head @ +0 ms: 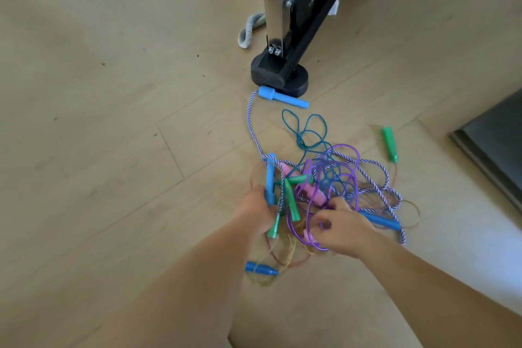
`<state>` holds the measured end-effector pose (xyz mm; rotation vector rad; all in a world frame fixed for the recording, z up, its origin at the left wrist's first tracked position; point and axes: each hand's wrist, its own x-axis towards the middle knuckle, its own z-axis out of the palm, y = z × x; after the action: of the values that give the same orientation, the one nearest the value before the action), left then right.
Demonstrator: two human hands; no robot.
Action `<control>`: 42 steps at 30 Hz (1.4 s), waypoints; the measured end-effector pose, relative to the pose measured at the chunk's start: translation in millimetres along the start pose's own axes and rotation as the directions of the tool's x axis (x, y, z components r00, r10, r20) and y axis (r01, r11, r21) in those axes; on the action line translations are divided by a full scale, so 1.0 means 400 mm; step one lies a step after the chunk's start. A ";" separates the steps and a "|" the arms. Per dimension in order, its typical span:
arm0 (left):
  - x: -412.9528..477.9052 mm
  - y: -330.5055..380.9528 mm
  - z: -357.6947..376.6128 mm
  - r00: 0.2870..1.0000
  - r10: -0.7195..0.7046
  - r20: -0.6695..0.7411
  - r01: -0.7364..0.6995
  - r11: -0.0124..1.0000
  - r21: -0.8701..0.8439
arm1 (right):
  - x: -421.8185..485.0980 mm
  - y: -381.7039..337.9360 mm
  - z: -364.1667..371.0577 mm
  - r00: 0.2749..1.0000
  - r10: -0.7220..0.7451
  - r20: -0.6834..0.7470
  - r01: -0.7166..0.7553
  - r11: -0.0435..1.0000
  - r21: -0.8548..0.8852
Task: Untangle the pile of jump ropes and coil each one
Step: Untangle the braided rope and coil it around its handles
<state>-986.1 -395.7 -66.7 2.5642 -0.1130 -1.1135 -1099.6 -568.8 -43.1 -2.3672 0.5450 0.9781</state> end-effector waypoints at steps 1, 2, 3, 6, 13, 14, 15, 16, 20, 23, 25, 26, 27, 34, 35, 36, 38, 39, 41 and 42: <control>0.000 0.004 0.001 1.000 0.000 0.001 0.000 1.000 0.018 | -0.005 -0.002 -0.003 0.999 -0.009 0.031 0.008 1.000 0.014; 0.002 0.007 -0.002 1.000 -0.012 0.008 0.011 0.999 0.031 | -0.006 -0.005 -0.009 0.999 -0.011 0.046 0.008 0.999 0.049; 0.002 0.010 -0.008 0.999 -0.022 0.024 0.020 0.999 0.049 | -0.003 -0.009 -0.018 0.999 0.003 0.041 -0.006 0.996 0.090; -0.007 0.019 -0.031 0.994 -0.051 0.093 0.044 0.996 0.073 | 0.013 -0.022 -0.052 0.984 0.117 -0.132 -0.097 0.984 0.153; -0.082 0.117 -0.134 0.887 0.021 0.461 0.278 0.774 -0.569 | 0.008 -0.120 -0.086 0.994 0.098 0.039 -0.097 0.709 0.699; -0.092 0.128 -0.157 0.880 0.040 0.472 0.268 0.781 -0.564 | -0.002 -0.133 -0.093 0.992 0.099 0.072 -0.120 0.659 0.743; -0.104 0.137 -0.181 0.878 0.055 0.475 0.242 0.806 -0.540 | -0.010 -0.143 -0.100 0.993 0.100 0.059 -0.110 0.648 0.754; -0.119 0.147 -0.205 0.878 0.065 0.474 0.208 0.840 -0.501 | -0.017 -0.148 -0.107 0.995 0.098 -0.003 -0.066 0.686 0.724; -0.184 0.206 -0.291 0.861 0.111 0.496 0.107 0.915 -0.390 | -0.066 -0.179 -0.167 0.922 -0.071 -0.380 0.253 0.854 0.454; -0.240 0.262 -0.357 0.860 0.161 0.484 0.039 0.926 -0.377 | -0.121 -0.194 -0.234 0.875 -0.138 -0.464 0.347 0.847 0.403; -0.288 0.298 -0.398 0.879 0.205 0.429 -0.020 0.918 -0.397 | -0.170 -0.198 -0.286 0.842 -0.120 -0.526 0.370 0.838 0.402; -0.317 0.314 -0.416 0.893 0.223 0.392 -0.052 0.914 -0.403 | -0.197 -0.199 -0.312 0.825 -0.119 -0.553 0.379 0.842 0.383; -0.344 0.327 -0.432 0.906 0.238 0.351 -0.089 0.916 -0.392 | -0.226 -0.201 -0.339 0.805 -0.124 -0.579 0.388 0.850 0.356; -0.561 0.378 -0.488 0.913 0.406 0.033 -0.405 0.914 -0.039 | -0.511 -0.276 -0.547 0.658 -0.250 -0.711 0.561 0.792 0.241; -0.595 0.384 -0.495 0.887 0.459 -0.054 -0.460 0.888 -0.009 | -0.560 -0.289 -0.573 0.619 -0.261 -0.741 0.598 0.769 0.228; -0.627 0.390 -0.499 0.855 0.510 -0.095 -0.515 0.856 -0.043 | -0.609 -0.302 -0.596 0.578 -0.263 -0.773 0.639 0.734 0.228; -0.693 0.403 -0.498 0.821 0.565 -0.081 -0.566 0.787 -0.243 | -0.697 -0.322 -0.634 0.503 -0.226 -0.834 0.718 0.646 0.258; -0.720 0.412 -0.492 0.822 0.567 -0.058 -0.552 0.765 -0.332 | -0.735 -0.328 -0.646 0.475 -0.208 -0.855 0.746 0.611 0.265; -0.760 0.424 -0.469 0.818 0.572 -0.059 -0.539 0.726 -0.426 | -0.793 -0.333 -0.653 0.454 -0.186 -0.871 0.763 0.586 0.273; -0.769 0.430 -0.456 0.805 0.588 -0.079 -0.554 0.698 -0.454 | -0.807 -0.327 -0.649 0.467 -0.168 -0.868 0.755 0.587 0.293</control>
<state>-1055.7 -443.1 321.0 1.8581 -0.5612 -0.8497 -1105.2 -567.7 391.4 -1.9294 0.3222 -0.5575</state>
